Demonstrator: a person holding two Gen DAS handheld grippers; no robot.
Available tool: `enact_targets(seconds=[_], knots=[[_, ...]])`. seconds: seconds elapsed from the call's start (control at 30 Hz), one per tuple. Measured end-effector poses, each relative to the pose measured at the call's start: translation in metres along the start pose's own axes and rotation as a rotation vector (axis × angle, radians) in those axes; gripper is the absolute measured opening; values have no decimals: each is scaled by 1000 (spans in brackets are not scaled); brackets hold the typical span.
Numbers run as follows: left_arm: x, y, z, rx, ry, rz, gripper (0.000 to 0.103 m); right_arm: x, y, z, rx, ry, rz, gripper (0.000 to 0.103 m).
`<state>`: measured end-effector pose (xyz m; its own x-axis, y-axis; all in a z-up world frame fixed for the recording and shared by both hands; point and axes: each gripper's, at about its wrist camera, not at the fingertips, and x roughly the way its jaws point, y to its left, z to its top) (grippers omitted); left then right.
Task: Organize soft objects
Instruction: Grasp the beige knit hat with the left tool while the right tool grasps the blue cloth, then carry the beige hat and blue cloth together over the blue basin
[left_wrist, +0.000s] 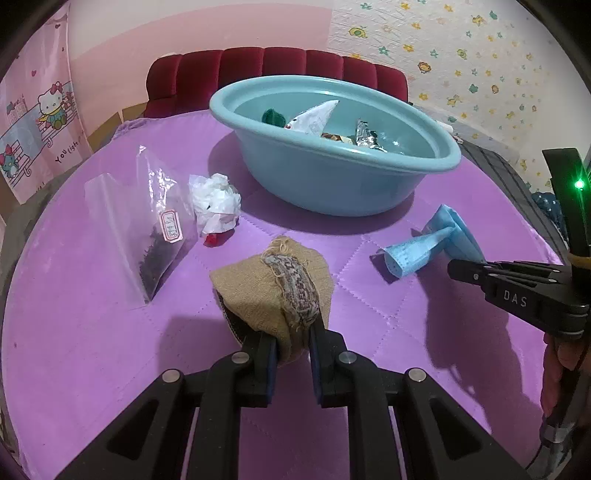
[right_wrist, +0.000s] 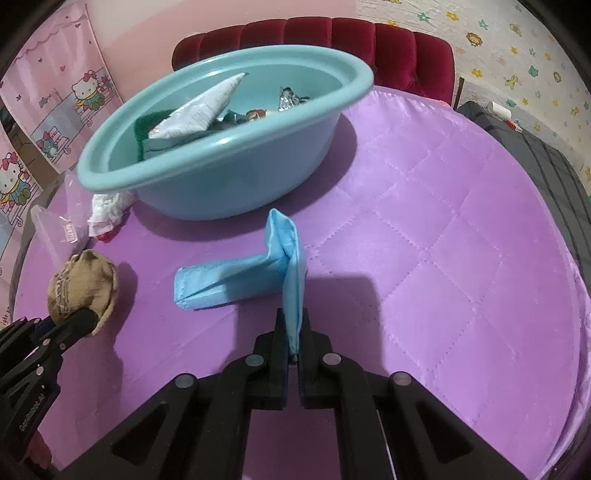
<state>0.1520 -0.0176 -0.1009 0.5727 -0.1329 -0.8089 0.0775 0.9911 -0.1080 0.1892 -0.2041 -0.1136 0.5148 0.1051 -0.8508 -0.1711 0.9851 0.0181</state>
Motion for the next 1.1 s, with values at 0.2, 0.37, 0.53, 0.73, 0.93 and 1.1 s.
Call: enact_targets(seconds=[0.2, 0.37, 0.53, 0.73, 0.93, 1.1], knots=[[-16, -7, 2, 22, 4, -15, 16, -17, 5, -3, -7, 3, -5, 1], [-28, -9, 3, 35, 1, -23, 16, -30, 12, -5, -10, 0, -10, 1], [-39, -10, 3, 49, 2, -30, 16, -45, 17, -10, -7, -4, -15, 1], [-52, -12, 7, 72, 1, -41, 16, -60, 19, -13, 2, -5, -17, 1], [-63, -13, 14, 91, -9, -42, 16, -73, 22, -12, 10, -12, -19, 1], [-71, -16, 20, 112, -6, -53, 16, -83, 22, -10, 20, -14, -16, 2]])
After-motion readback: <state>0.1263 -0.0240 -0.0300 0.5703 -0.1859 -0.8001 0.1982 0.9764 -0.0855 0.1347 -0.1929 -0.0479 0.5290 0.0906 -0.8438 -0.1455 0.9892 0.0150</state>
